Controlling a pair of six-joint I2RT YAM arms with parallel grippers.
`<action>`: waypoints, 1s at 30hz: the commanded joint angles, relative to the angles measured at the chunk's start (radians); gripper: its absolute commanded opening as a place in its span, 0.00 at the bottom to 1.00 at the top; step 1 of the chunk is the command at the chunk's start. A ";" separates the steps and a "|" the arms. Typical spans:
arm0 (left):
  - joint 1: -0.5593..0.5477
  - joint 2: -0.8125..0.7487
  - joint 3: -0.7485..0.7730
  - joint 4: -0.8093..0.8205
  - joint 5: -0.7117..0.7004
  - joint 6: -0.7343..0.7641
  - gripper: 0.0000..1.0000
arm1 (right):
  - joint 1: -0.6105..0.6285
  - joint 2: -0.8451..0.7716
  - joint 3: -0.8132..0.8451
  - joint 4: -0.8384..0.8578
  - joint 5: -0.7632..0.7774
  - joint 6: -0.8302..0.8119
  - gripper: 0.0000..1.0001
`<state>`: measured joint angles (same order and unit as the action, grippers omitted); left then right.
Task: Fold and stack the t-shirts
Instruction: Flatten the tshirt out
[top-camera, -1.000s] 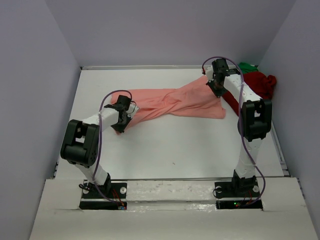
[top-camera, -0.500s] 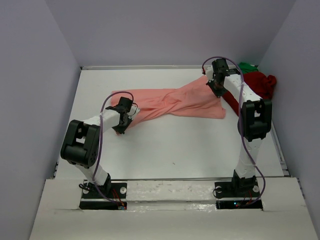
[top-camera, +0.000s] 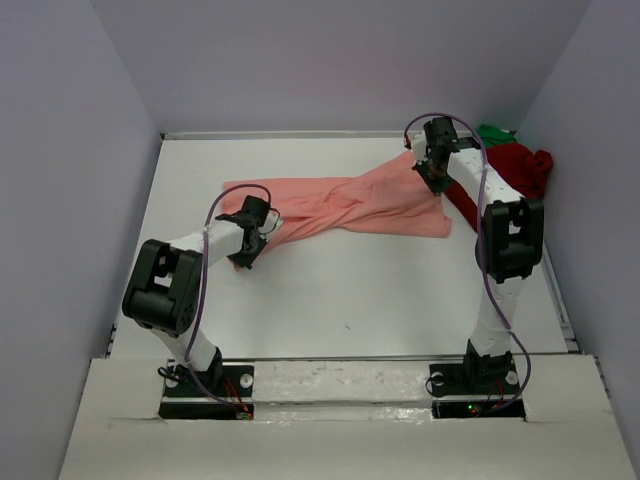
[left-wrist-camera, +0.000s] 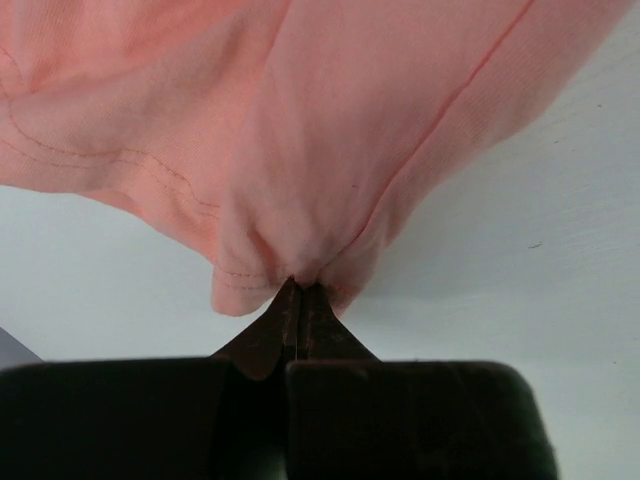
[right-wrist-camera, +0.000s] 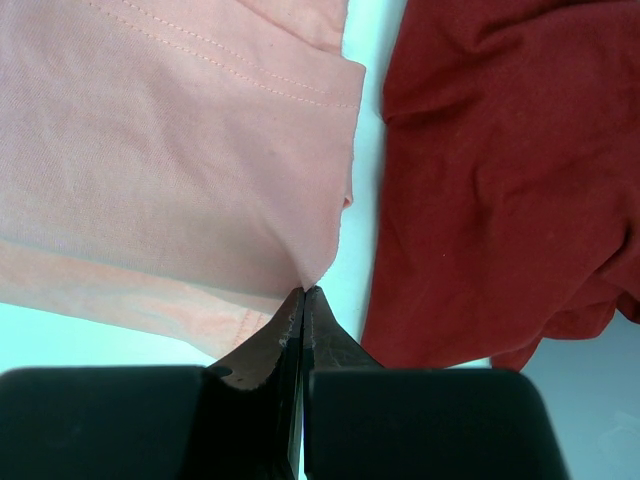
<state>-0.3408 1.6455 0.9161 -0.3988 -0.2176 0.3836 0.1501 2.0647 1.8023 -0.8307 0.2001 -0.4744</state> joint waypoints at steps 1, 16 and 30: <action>-0.018 -0.035 0.021 -0.035 -0.002 -0.029 0.00 | -0.007 -0.034 0.006 -0.005 0.012 -0.003 0.00; -0.083 -0.199 0.113 -0.025 -0.284 -0.057 0.00 | -0.007 -0.043 0.015 -0.008 0.009 -0.003 0.00; -0.081 -0.243 0.093 0.087 -0.489 -0.023 0.00 | -0.007 -0.051 0.022 0.025 0.051 -0.020 0.00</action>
<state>-0.4198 1.4631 1.0046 -0.3641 -0.6117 0.3470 0.1501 2.0647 1.8023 -0.8299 0.2138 -0.4789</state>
